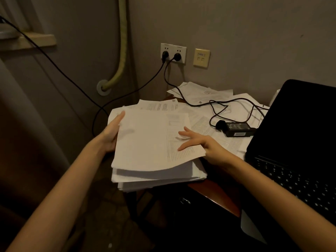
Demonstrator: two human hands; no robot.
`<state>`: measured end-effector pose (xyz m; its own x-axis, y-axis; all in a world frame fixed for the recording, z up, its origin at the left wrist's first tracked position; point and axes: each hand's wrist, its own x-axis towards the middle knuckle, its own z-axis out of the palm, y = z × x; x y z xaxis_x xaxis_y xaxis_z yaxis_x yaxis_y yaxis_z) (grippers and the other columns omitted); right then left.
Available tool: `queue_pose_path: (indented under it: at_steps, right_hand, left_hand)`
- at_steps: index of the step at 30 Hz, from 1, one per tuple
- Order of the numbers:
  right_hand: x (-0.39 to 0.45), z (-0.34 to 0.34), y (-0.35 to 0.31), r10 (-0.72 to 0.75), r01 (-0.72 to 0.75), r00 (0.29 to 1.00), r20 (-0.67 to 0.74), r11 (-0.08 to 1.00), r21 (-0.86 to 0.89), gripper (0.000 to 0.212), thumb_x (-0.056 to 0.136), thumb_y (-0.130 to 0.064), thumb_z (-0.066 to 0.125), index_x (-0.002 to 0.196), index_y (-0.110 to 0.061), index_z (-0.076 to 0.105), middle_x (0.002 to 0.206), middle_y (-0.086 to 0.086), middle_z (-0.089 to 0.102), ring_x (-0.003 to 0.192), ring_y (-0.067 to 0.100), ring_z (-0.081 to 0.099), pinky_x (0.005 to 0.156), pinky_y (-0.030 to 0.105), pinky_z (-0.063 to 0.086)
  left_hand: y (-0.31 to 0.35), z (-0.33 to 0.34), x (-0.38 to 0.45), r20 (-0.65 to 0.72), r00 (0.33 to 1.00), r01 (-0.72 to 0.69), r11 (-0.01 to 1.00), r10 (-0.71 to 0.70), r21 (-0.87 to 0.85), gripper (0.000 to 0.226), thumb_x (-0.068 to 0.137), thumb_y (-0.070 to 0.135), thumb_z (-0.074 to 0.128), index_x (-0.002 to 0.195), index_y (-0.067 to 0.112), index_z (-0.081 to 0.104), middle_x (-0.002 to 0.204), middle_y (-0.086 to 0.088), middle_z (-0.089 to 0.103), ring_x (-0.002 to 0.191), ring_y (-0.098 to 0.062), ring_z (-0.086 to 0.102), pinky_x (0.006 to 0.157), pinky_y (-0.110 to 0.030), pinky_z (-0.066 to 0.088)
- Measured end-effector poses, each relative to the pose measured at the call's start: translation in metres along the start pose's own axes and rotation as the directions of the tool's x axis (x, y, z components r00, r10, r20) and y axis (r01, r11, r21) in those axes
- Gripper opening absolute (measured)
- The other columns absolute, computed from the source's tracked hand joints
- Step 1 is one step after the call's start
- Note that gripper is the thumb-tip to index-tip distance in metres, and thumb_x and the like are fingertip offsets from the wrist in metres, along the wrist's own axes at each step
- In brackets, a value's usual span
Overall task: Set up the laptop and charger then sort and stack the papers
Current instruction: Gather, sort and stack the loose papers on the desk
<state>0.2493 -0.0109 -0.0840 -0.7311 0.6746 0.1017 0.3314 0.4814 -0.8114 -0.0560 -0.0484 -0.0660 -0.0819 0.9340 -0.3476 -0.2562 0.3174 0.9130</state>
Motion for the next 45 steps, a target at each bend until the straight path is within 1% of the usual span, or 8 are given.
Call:
queue_pose_path:
  at_steps: [6, 12, 15, 18, 22, 29, 38, 45]
  right_hand:
    - [0.015, 0.004, -0.003, 0.087, -0.093, 0.996, -0.036, 0.976, -0.195, 0.045, 0.088, -0.011, 0.063, 0.127, -0.034, 0.056, 0.154, -0.001, 0.026, 0.144, 0.007, 0.011, 0.115, 0.028, 0.02]
    - [0.014, 0.0, 0.019, 0.329, -0.464, 0.885, -0.328, 0.659, -0.592, 0.055, 0.097, -0.035, 0.045, 0.145, -0.015, 0.028, 0.147, 0.019, 0.029, 0.136, 0.034, 0.027, 0.11, 0.046, 0.029]
    - [0.014, -0.007, 0.017, 0.358, -0.428, 0.903, -0.239, 0.698, -0.574, 0.05, 0.09, -0.027, 0.051, 0.137, -0.02, 0.037, 0.133, 0.012, 0.043, 0.12, 0.028, 0.044, 0.1, 0.042, 0.039]
    - [0.012, -0.017, 0.01, 0.465, -0.435, 0.881, -0.082, 0.732, -0.524, 0.083, 0.078, -0.028, 0.064, 0.148, -0.024, 0.02, 0.14, 0.007, 0.038, 0.121, 0.025, 0.042, 0.1, 0.04, 0.039]
    - [0.007, -0.023, 0.013, 0.569, -0.487, 0.818, -0.087, 0.603, -0.631, 0.103, 0.076, -0.033, 0.071, 0.151, -0.027, 0.001, 0.144, 0.012, 0.03, 0.131, 0.03, 0.034, 0.105, 0.045, 0.037]
    - [0.003, -0.035, 0.005, 0.414, -0.596, 0.802, -0.43, 0.525, -0.607, 0.019, 0.093, -0.012, 0.048, 0.11, -0.006, 0.054, 0.108, 0.019, 0.06, 0.086, 0.03, 0.055, 0.066, 0.034, 0.043]
    - [0.028, -0.033, -0.074, 0.279, -0.585, 0.775, -0.567, 0.655, -0.478, 0.018, 0.094, -0.008, 0.04, 0.079, -0.008, 0.05, 0.074, 0.005, 0.052, 0.07, 0.026, 0.051, 0.056, 0.029, 0.038]
    - [0.074, 0.047, -0.131, 0.465, -0.53, 0.847, -0.259, 0.779, -0.336, 0.031, 0.096, -0.018, 0.042, 0.12, -0.002, 0.054, 0.112, 0.016, 0.059, 0.098, 0.034, 0.059, 0.075, 0.037, 0.05]
  left_hand:
    - [-0.001, -0.004, -0.001, -0.046, 0.999, 0.031, 0.919, -0.014, 0.392, 0.037, 0.09, 0.007, 0.06, 0.126, 0.007, 0.052, 0.115, -0.01, 0.064, 0.095, -0.024, 0.062, 0.085, -0.042, 0.051]
    - [-0.01, -0.023, -0.002, -0.297, 0.954, -0.04, 0.999, 0.031, -0.025, 0.037, 0.097, 0.004, 0.047, 0.133, 0.001, 0.046, 0.125, -0.015, 0.055, 0.102, -0.029, 0.058, 0.085, -0.041, 0.045]
    - [-0.013, -0.02, 0.002, -0.383, 0.924, -0.046, 0.984, -0.023, -0.171, 0.038, 0.097, 0.006, 0.046, 0.135, 0.003, 0.045, 0.13, -0.014, 0.055, 0.117, -0.032, 0.055, 0.086, -0.041, 0.045]
    - [-0.015, -0.012, 0.004, -0.398, 0.917, -0.09, 0.964, -0.017, -0.249, 0.034, 0.097, 0.006, 0.046, 0.131, 0.007, 0.048, 0.118, -0.01, 0.06, 0.111, -0.031, 0.058, 0.093, -0.046, 0.048]
    - [-0.016, 0.002, 0.005, -0.406, 0.914, -0.135, 0.936, -0.009, -0.324, 0.011, 0.096, 0.007, 0.048, 0.103, 0.01, 0.055, 0.104, -0.008, 0.064, 0.1, -0.03, 0.062, 0.086, -0.048, 0.051]
    - [-0.021, 0.011, 0.0, -0.422, 0.901, -0.205, 0.955, 0.099, -0.212, 0.024, 0.095, 0.004, 0.051, 0.118, 0.007, 0.055, 0.11, -0.008, 0.063, 0.098, -0.029, 0.062, 0.086, -0.043, 0.051]
    - [-0.028, 0.025, -0.003, -0.353, 0.889, -0.257, 0.956, 0.292, 0.143, 0.038, 0.094, 0.0, 0.05, 0.131, 0.006, 0.051, 0.116, -0.007, 0.059, 0.102, -0.027, 0.057, 0.082, -0.033, 0.045]
    - [-0.026, 0.041, -0.009, -0.212, 0.954, -0.225, 0.974, 0.214, -0.029, 0.045, 0.096, 0.059, 0.029, 0.107, 0.03, 0.063, 0.106, 0.001, 0.07, 0.1, -0.021, 0.064, 0.084, -0.036, 0.051]
